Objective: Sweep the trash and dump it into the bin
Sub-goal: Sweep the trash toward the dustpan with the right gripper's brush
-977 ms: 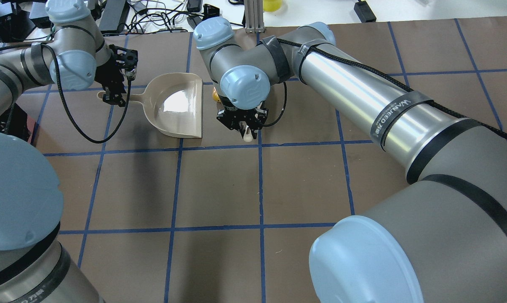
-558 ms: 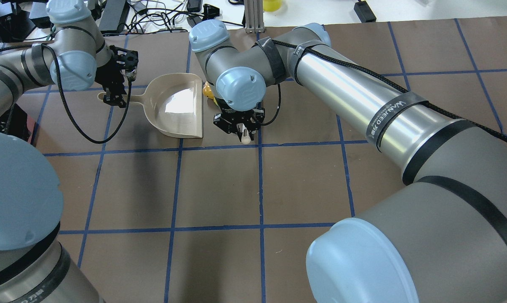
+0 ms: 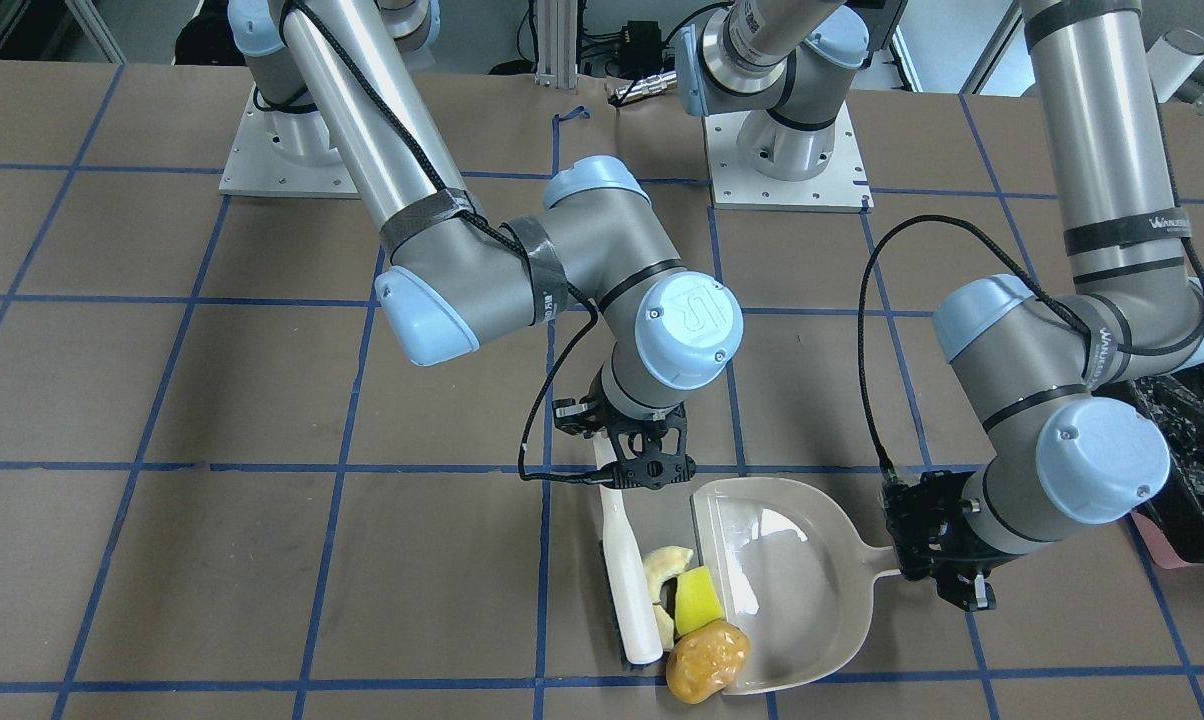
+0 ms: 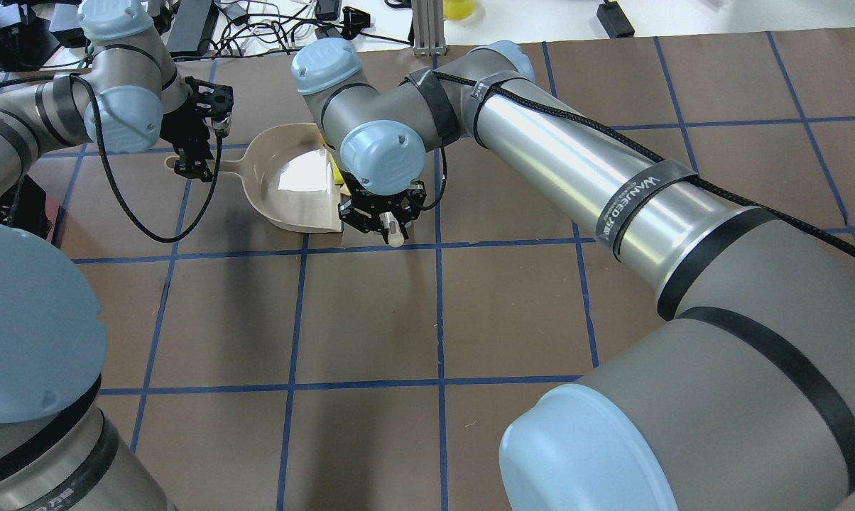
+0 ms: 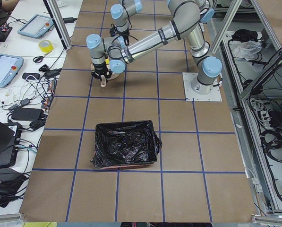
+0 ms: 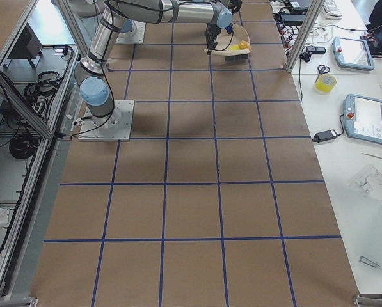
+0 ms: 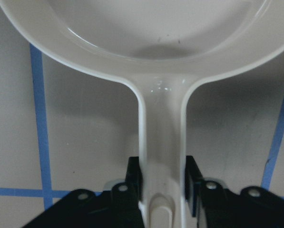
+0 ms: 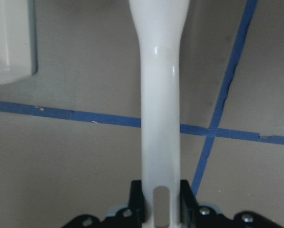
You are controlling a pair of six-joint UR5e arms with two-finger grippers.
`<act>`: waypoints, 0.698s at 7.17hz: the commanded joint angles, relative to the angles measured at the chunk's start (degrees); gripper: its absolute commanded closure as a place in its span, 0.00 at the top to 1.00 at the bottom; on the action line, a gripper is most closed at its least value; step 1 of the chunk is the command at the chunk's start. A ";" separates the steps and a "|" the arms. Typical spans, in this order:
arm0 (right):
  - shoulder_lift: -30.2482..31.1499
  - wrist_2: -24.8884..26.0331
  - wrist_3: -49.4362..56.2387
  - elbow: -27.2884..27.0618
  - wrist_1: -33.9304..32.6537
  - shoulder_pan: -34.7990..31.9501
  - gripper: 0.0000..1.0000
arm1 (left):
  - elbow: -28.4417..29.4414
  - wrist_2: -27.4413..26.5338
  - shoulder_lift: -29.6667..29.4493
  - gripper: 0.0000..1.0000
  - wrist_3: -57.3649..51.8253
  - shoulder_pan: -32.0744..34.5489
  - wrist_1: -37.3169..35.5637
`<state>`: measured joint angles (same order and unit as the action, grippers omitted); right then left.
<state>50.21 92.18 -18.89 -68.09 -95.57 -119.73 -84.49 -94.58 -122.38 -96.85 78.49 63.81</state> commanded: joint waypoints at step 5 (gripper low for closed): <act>-3.71 -4.11 -4.73 5.85 -2.16 -4.72 0.00 | -0.15 0.10 0.03 0.00 0.09 0.00 0.00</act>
<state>47.55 89.18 -21.74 -63.93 -97.20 -123.48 -84.61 -94.49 -122.34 -96.77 78.49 63.81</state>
